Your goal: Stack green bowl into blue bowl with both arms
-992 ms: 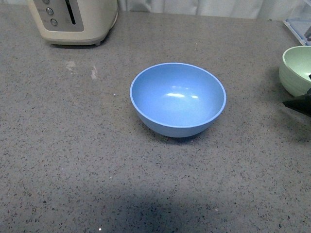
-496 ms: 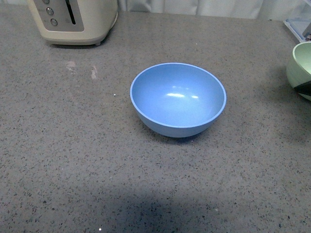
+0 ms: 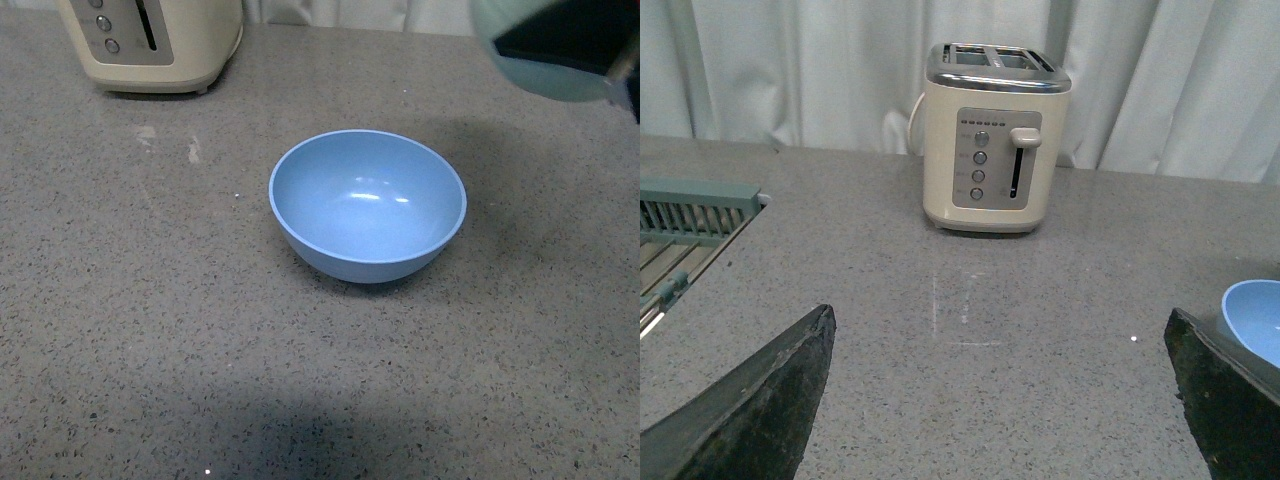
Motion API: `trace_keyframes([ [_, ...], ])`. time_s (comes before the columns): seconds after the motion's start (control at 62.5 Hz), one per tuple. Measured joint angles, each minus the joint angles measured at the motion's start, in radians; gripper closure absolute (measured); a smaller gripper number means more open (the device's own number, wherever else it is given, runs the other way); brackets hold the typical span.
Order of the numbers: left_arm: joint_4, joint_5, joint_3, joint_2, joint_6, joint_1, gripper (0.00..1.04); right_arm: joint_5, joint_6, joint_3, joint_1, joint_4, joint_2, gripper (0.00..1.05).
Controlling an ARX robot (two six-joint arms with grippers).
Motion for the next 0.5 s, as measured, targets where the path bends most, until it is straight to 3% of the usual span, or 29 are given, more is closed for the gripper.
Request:
trace_keyframes([
  [0.16,0.0,0.0,0.0,0.0,0.0,0.0,0.06,0.009,0.072,-0.013,0.156,0.009,0.003,1.03],
  [0.496,0.0,0.0,0.0,0.0,0.0,0.0,0.06,0.029,0.096,-0.051,0.219,0.029,0.04,1.03],
])
